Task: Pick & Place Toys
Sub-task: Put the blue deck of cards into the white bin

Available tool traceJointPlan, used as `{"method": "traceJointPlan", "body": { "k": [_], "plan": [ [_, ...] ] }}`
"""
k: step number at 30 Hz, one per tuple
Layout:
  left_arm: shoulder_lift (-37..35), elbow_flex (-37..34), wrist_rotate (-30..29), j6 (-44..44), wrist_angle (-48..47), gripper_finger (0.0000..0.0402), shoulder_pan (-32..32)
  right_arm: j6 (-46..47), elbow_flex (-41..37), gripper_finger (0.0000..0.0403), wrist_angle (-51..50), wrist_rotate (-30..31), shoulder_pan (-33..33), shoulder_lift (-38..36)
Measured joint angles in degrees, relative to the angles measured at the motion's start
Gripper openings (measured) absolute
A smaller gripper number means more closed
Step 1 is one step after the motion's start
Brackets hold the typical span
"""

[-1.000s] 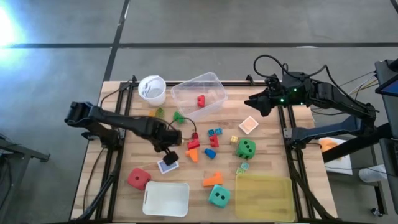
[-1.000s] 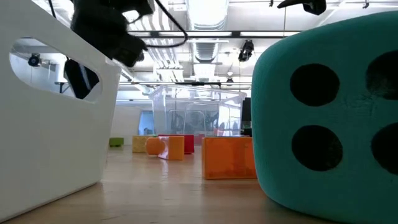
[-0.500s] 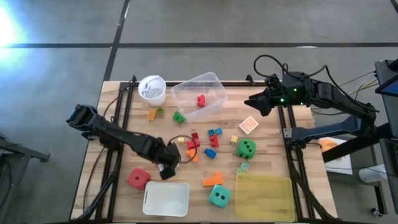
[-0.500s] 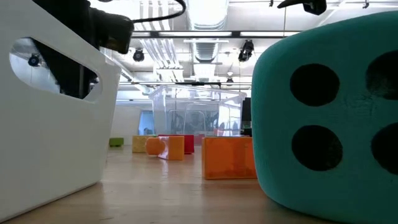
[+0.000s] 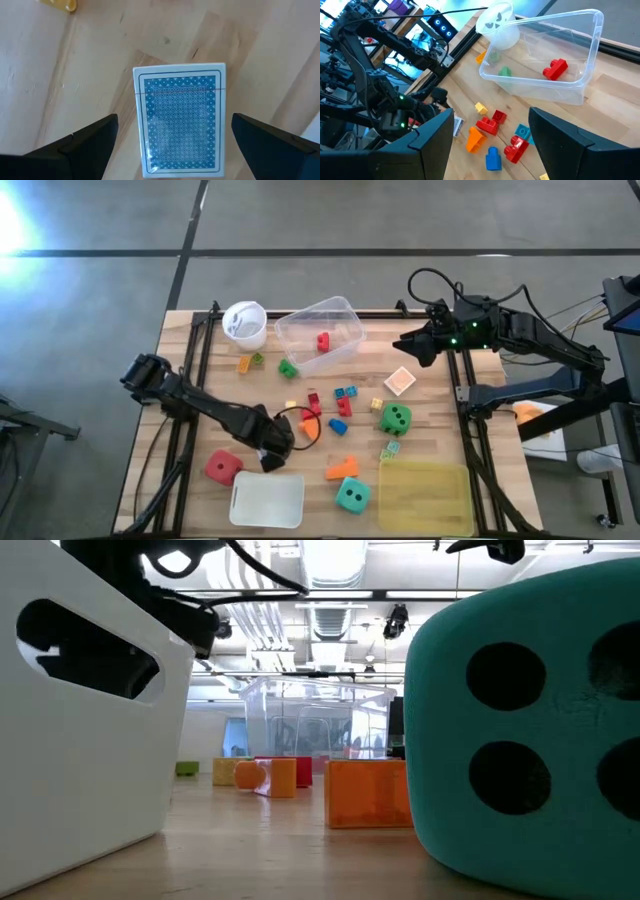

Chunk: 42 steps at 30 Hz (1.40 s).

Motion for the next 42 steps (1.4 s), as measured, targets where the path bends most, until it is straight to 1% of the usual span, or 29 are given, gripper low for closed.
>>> {"method": "traceJointPlan", "body": {
  "k": [7, 12, 19, 27, 32, 38, 42],
  "plan": [
    [2.37, 0.06, -1.02, -1.02, 1.22, 0.0394, 0.15, -0.01, -0.01, 0.0250, 0.00, -0.04, 0.00, -0.01],
    [4.84, -0.19, 1.20, -3.60, 1.67, 0.0395, 0.19, 0.05, -0.01, 0.0250, 0.00, -0.66, 0.00, 0.00],
    [4.64, 0.07, 0.83, -4.43, 2.38, 0.0395, 0.22, 1.30, -0.01, 0.0250, 0.03, -1.55, 0.00, 0.01],
    [4.65, 0.02, 0.69, 1.15, 2.57, 0.0395, 0.20, 1.75, -0.01, 0.0250, 0.15, -1.70, 0.00, 0.01],
    [4.63, 0.02, 0.14, -1.49, 2.64, 0.0395, 0.17, 2.69, -0.01, 0.0250, 0.15, -2.46, 0.00, 0.01],
    [4.60, 0.02, -1.82, -2.57, 2.56, 0.0395, 0.15, 2.83, -0.01, 0.0250, 0.13, -3.02, 0.00, 0.01],
    [4.60, 0.02, -1.96, -2.89, 2.53, 0.0395, 0.11, 2.83, -0.01, 0.0250, 0.13, -3.01, 0.00, 0.01]
  ]
}}
